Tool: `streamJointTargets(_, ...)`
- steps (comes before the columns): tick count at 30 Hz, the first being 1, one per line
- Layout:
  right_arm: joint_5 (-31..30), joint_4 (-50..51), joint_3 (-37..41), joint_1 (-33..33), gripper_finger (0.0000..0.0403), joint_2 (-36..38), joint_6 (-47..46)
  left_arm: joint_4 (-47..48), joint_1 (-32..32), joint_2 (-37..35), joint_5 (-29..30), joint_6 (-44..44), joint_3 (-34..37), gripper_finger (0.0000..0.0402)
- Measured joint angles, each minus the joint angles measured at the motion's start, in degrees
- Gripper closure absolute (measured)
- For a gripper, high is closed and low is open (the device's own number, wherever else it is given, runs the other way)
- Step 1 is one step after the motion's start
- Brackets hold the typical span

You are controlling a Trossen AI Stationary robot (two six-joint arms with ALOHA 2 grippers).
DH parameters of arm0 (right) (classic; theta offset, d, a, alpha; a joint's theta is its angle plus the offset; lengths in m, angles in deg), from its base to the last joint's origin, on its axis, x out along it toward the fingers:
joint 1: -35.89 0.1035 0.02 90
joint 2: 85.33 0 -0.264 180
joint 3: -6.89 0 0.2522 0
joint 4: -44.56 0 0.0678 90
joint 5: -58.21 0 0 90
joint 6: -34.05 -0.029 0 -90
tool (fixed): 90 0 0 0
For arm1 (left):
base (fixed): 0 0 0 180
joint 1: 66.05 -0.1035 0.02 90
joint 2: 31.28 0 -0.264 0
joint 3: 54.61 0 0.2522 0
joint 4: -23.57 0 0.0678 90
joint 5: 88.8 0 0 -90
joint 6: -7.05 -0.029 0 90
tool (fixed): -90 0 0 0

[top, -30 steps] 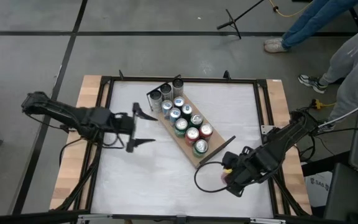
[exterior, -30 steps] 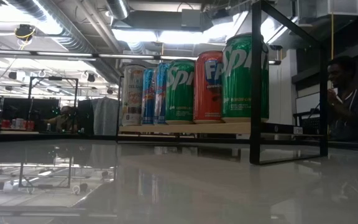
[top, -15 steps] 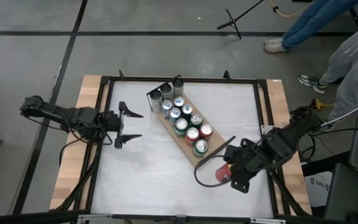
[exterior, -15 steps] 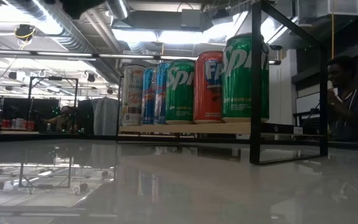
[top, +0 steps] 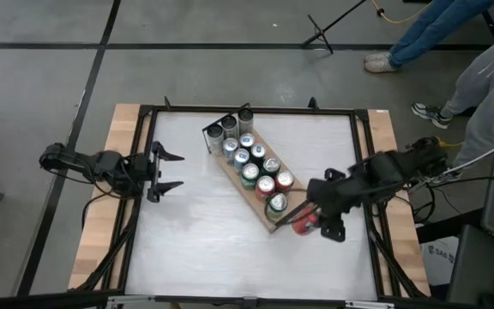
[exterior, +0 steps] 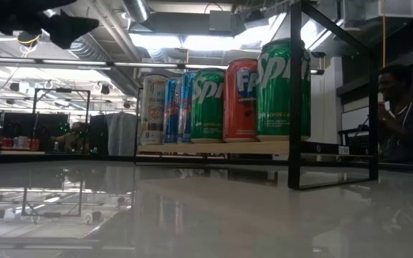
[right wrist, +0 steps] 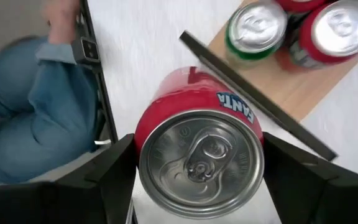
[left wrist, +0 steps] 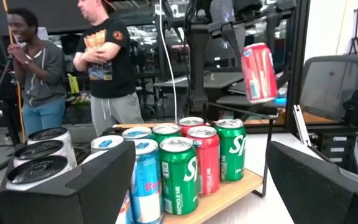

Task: Place canned beverage on shelf
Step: Put the red soda can on the shelf

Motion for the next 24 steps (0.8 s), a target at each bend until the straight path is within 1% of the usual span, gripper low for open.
streamJointTargets(4, -1.11, 0.03, 0.0, -1.69, 0.0123, 3.04, 0.72, -0.06, 0.0, -4.06, 0.07, 0.1, 2.68, 0.0047)
streamJointTargets(7, -2.65, 0.04, 0.0, -2.96, 0.0123, 5.07, 1.26, 0.13, 0.0, -6.12, 0.07, 0.09, 4.23, 0.0047)
streamJointTargets(10, -4.31, 0.04, 0.0, -4.45, 0.0123, 6.58, 3.73, 0.06, 0.0, -7.35, 0.07, 0.0, 5.3, 0.0048)
streamJointTargets(15, -4.37, 0.01, 0.02, -7.72, 0.0123, 7.85, 8.63, 0.06, 0.0, -7.71, 0.07, -0.12, 6.25, 0.0048)
streamJointTargets(21, -5.87, -0.04, 0.13, -11.52, 0.0123, 8.01, 17.48, -1.1, 0.0, -7.73, 0.28, -1.16, 8.34, 0.0048)
streamJointTargets(24, -6.4, -0.24, 2.47, -13.66, 0.0123, 8.17, 20.57, -2.03, 0.0, -7.74, 0.33, -1.18, 9.76, 0.0048)
